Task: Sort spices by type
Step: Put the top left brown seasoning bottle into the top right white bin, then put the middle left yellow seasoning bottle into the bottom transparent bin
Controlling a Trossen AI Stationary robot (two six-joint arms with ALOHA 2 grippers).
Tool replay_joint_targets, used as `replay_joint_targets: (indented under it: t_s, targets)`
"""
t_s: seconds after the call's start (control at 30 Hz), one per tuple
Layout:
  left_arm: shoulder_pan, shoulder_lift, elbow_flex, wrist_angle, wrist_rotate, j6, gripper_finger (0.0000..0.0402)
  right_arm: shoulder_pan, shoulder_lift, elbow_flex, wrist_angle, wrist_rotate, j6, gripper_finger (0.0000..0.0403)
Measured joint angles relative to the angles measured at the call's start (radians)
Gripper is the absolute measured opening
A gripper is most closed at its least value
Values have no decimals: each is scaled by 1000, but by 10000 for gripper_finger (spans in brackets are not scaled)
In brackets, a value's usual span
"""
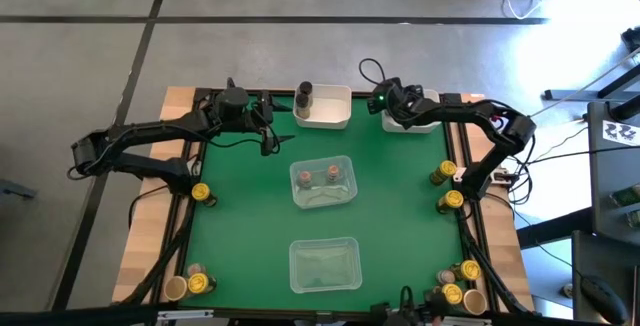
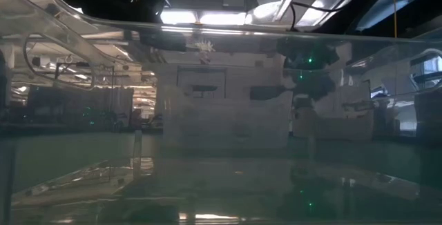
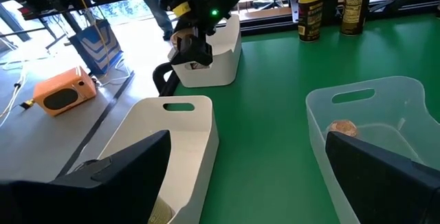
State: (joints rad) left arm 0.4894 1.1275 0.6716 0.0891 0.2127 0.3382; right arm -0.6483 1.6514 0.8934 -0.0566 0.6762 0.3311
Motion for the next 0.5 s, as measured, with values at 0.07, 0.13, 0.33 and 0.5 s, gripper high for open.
replay_joint_targets:
  t_s: [0.07, 0.13, 0.33, 0.5]
  targets:
    - [0, 0, 0, 0, 0, -25, 375, 0, -10, 11, -13, -19, -29, 371]
    - [0, 0, 0, 0, 0, -44, 375, 0, -29, 20, -37, -23, -45, 371]
    - [-3, 0, 0, 0, 0, -48, 375, 0, -104, 63, -145, 5, -83, 371]
    - [-10, 0, 0, 0, 0, -61, 375, 1, -170, 90, -190, 0, -108, 371]
